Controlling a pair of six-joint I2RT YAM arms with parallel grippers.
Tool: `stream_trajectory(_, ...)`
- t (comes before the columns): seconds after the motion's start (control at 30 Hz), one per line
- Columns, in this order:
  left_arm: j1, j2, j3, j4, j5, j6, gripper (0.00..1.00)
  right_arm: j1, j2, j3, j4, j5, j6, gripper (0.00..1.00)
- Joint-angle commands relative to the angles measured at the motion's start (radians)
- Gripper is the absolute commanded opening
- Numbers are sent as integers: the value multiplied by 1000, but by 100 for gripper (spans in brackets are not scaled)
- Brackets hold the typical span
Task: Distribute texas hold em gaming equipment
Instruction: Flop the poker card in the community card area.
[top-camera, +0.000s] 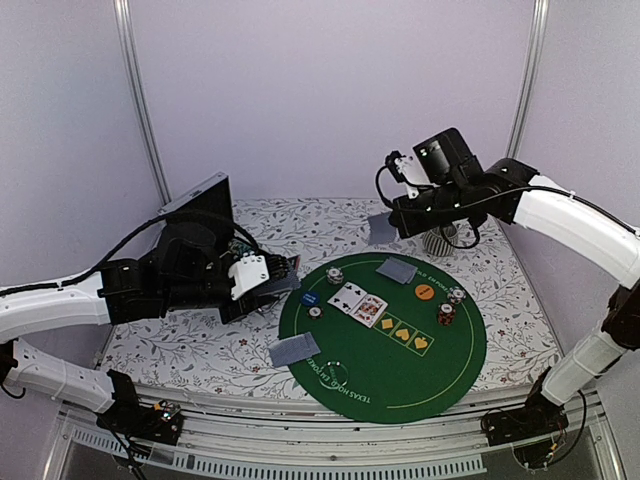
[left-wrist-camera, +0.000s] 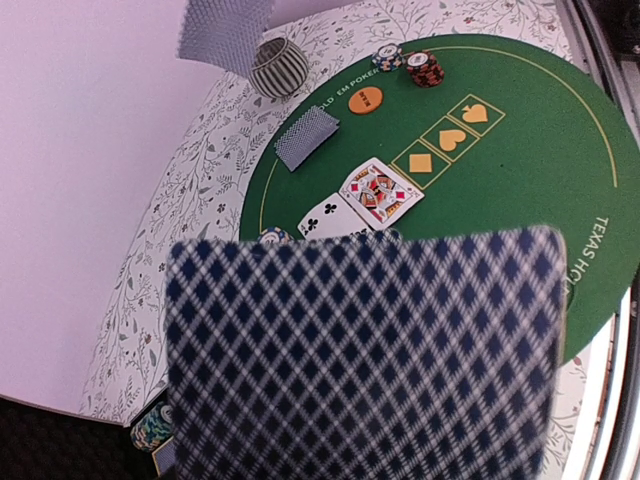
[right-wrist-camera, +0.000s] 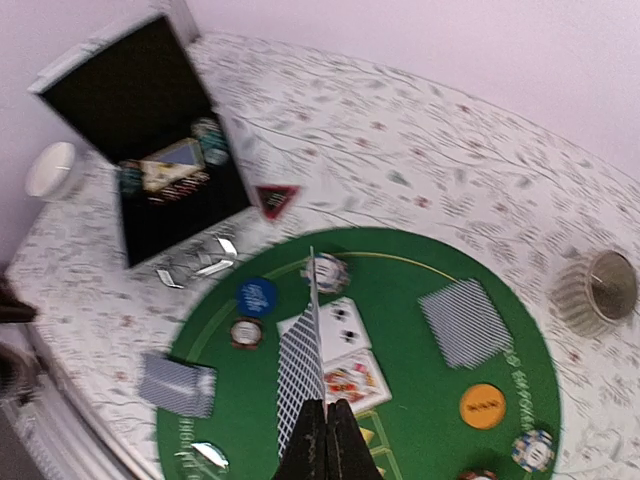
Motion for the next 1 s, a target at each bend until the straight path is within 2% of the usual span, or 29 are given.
stream_trajectory(0.0,11,-11,-5,18,8,4,42,12,118,-21,-287,414,-31,2)
stream_trajectory(0.17,10,-4,-3,18,8,4,42,121,263,-46,-364,532,-59,2)
stream_trajectory(0.4,11,-7,-3,18,9,5,43,199,451,-57,-461,670,-75,2)
stream_trajectory(0.57,11,-9,-6,17,8,4,43,234,526,-74,-430,634,-126,2)
stream_trajectory(0.77,11,-4,-6,18,10,5,43,290,554,-65,-318,501,-249,2)
stream_trajectory(0.97,11,-5,-6,17,9,5,42,301,586,-38,-304,402,-273,2)
